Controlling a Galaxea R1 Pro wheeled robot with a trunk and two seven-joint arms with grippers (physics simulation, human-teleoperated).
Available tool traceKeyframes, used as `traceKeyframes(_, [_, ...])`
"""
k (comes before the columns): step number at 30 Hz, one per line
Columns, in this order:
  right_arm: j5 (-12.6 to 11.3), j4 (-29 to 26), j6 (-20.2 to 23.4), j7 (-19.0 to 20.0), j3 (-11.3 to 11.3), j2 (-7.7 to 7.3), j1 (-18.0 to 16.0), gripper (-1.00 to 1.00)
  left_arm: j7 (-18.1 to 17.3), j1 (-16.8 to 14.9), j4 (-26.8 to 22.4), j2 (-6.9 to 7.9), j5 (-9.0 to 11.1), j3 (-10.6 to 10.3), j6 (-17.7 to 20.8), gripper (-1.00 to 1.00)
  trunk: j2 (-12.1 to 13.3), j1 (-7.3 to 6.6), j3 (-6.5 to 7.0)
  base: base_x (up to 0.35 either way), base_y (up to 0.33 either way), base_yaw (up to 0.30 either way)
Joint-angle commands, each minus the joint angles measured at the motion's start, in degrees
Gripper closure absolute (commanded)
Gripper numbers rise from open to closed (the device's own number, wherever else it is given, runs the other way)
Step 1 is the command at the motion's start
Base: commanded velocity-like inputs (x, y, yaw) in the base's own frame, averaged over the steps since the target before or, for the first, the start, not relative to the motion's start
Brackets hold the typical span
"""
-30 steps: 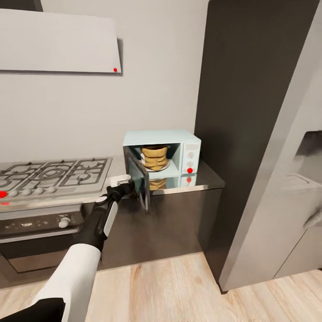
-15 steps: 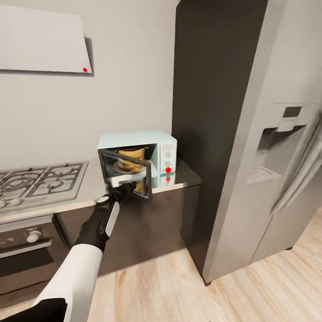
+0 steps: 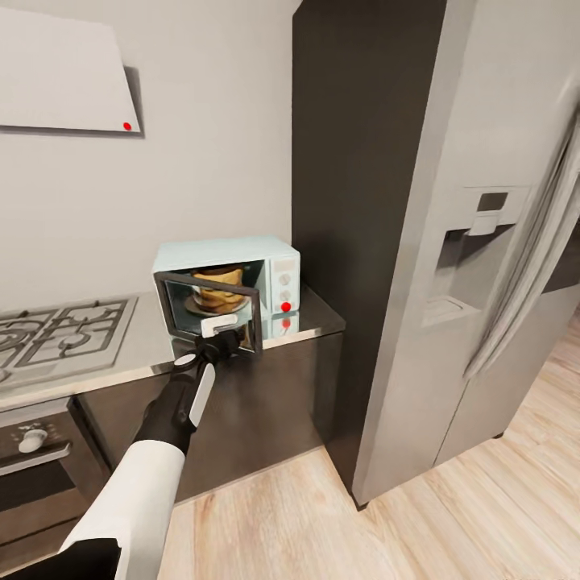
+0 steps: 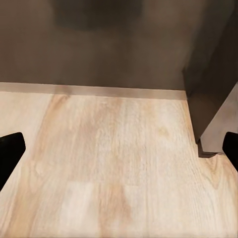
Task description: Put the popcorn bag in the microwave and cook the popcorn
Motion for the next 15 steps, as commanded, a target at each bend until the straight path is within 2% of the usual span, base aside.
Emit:
traceKeyframes(1, [0.53,0.54,-0.16,-0.06,0.07,-0.02,-0.01,-1.00,0.10,-0.03,-0.09,-0.05,0.08,0.13,0.33,-1.00,-0.03,0.01,-0.05,0.190,-0.027,0.000])
traceKeyframes(7, [0.78,1.91,-0.29,-0.06,0.35,0.01,-0.02,-1.00,0.17,-0.03,-0.09,-0.05,0.12,0.18,0.34,-1.00,-0.03,0.01,-0.05,0.285,-0.066,0.000])
traceKeyframes(15, [0.68,1.96,-0.19,-0.14,0.34,0.06,-0.02,-1.00,0.08,-0.03,-0.09,-0.05,0.12,0.15,0.33,-1.00,-0.03,0.01,-0.05,0.047,-0.019,0.000])
